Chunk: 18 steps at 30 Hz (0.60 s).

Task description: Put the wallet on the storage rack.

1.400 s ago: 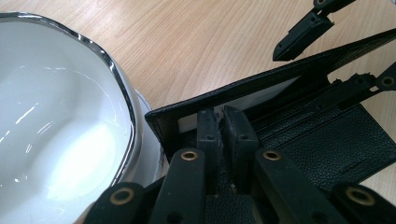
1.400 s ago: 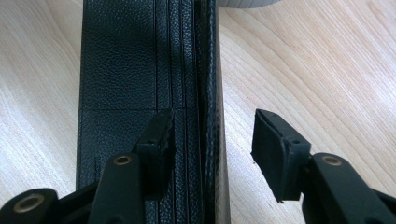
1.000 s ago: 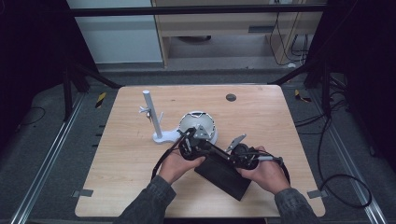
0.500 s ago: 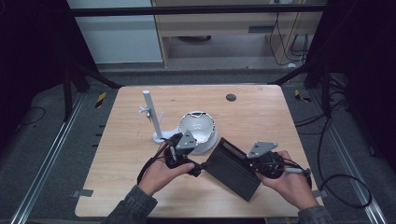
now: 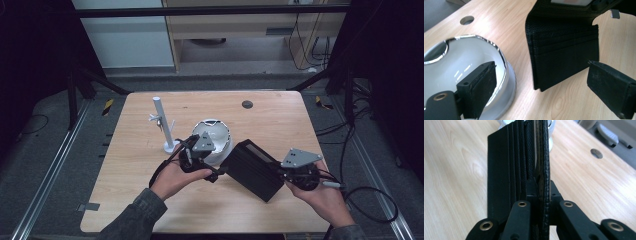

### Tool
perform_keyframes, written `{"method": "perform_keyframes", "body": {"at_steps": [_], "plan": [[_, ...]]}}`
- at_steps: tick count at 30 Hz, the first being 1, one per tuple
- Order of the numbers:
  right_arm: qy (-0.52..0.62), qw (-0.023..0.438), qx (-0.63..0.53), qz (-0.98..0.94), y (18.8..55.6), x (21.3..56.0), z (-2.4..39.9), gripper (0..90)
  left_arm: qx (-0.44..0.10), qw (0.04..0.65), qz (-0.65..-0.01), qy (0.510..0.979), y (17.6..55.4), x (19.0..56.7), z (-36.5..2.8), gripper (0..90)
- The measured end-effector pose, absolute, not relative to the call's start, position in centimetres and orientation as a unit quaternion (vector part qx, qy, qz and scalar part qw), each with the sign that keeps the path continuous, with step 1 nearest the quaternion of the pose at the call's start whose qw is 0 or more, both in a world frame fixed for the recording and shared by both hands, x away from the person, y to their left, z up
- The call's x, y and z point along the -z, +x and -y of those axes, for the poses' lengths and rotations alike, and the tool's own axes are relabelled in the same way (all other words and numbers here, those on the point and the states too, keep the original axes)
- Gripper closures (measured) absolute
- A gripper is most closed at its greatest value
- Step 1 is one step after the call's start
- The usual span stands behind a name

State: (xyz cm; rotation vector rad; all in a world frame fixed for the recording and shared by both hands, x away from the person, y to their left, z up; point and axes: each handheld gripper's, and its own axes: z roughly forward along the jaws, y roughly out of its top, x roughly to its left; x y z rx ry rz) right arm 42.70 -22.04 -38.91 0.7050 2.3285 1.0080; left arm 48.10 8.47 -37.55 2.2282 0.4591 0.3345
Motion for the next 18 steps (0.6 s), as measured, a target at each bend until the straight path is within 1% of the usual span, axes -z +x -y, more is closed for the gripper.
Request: {"method": "perform_keyframes", "body": {"at_steps": [6, 18], "plan": [[0.265, 0.264, -0.400, -0.837, 42.7, 38.0, 22.8, 84.8, -0.145, 0.419, -0.187, 0.877, 49.0, 36.3, -7.8, 8.1], [0.256, 0.278, -0.434, -0.818, 42.0, 36.1, 23.5, 84.8, -0.139, 0.429, -0.176, 0.875, 49.5, 35.3, -6.8, 6.8]]}}
